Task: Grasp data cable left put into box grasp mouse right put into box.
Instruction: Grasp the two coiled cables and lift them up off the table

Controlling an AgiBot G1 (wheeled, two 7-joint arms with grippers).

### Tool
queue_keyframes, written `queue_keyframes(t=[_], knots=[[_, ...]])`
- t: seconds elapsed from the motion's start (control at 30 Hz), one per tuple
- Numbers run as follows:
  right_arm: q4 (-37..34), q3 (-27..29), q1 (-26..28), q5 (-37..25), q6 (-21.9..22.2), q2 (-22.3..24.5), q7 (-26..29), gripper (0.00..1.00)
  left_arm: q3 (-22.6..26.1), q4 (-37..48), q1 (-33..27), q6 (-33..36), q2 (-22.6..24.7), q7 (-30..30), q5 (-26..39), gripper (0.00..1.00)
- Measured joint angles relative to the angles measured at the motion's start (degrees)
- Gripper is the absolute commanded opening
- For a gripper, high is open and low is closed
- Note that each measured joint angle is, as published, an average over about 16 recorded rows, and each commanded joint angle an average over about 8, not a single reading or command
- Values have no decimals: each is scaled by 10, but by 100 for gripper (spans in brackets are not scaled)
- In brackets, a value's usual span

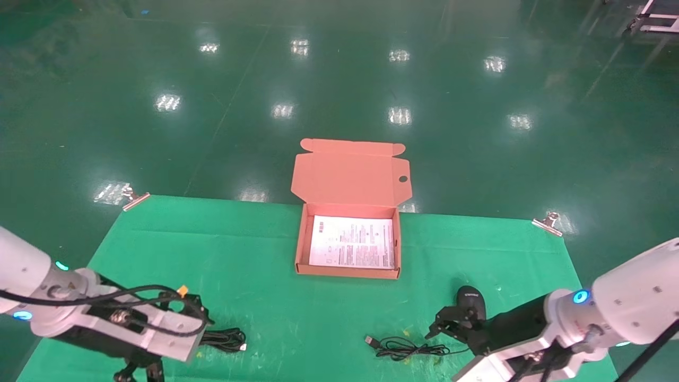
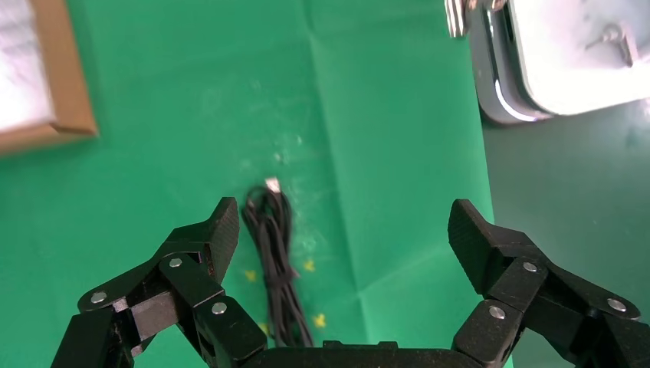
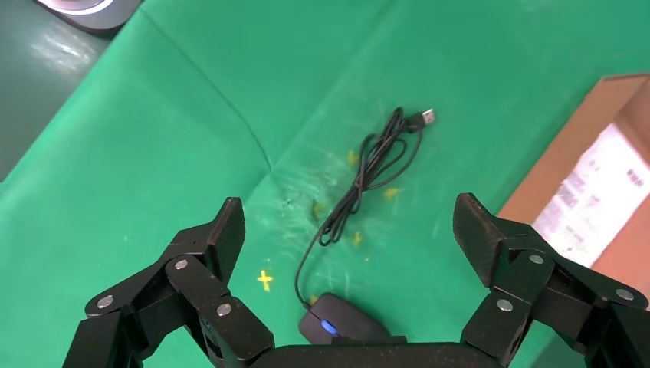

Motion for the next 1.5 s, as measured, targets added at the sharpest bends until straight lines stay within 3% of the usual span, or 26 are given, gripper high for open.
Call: queue_keyframes(t=[0.43, 0.87, 1.5], knots=[[-8, -14, -55, -83, 95, -24, 79, 100, 18, 78, 25, -74, 38, -29, 69, 100], [-57, -15, -87, -103, 138, -59, 157, 100, 17, 180, 47, -131, 72, -21, 80, 100], [-151, -19, -114, -122, 207, -106, 141, 100, 26, 316, 60, -191, 123, 60, 99, 100]])
